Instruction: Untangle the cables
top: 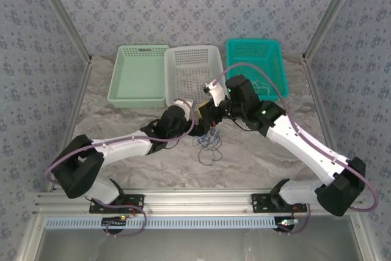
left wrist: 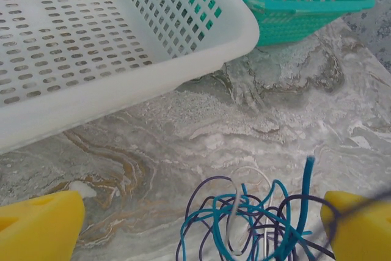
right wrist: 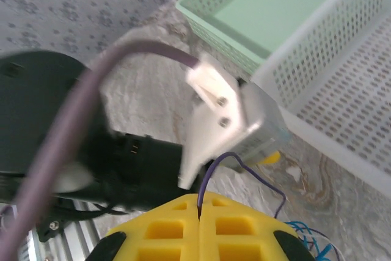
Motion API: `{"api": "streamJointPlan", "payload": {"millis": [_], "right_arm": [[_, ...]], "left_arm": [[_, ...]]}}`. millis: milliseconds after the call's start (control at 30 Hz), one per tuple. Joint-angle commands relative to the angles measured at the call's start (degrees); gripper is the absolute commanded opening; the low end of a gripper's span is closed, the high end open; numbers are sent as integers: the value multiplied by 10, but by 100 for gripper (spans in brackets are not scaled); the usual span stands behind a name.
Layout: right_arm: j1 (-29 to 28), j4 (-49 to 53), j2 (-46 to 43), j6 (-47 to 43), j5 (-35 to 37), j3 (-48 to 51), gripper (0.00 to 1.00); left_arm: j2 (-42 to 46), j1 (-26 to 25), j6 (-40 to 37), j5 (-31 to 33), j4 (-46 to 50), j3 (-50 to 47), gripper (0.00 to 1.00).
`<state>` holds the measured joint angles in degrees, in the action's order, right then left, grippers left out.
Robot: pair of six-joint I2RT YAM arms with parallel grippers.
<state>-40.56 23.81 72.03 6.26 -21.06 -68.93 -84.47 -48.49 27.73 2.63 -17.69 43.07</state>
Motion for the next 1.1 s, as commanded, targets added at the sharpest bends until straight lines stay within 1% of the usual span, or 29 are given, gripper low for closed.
{"api": "streamJointPlan", "payload": {"millis": [0,167,333,467,567,733,900,1067], "right_arm": [[-4,8,-27,15,-30,-33,0],[2,23,-53,15,-29,-66,0],[22,62,-68,7,-26,-117,0],[49,85,-70,-2,-13,-144,0],[76,81,-71,1,-12,-159,0],[123,69,-66,18,-36,-192,0],[140,54,-57,37,-47,-213,0],[143,44,-47,51,-50,-239,0]], "left_arm": [[-19,-3,13,17,5,24,99],[-50,-2,23,37,42,41,100],[-59,-2,22,50,43,29,99],[-60,-2,17,64,51,24,100],[-60,-2,13,78,60,22,99],[-63,-3,8,90,67,19,99],[-73,-2,7,88,65,18,99],[-87,-2,2,85,68,21,100]]}}
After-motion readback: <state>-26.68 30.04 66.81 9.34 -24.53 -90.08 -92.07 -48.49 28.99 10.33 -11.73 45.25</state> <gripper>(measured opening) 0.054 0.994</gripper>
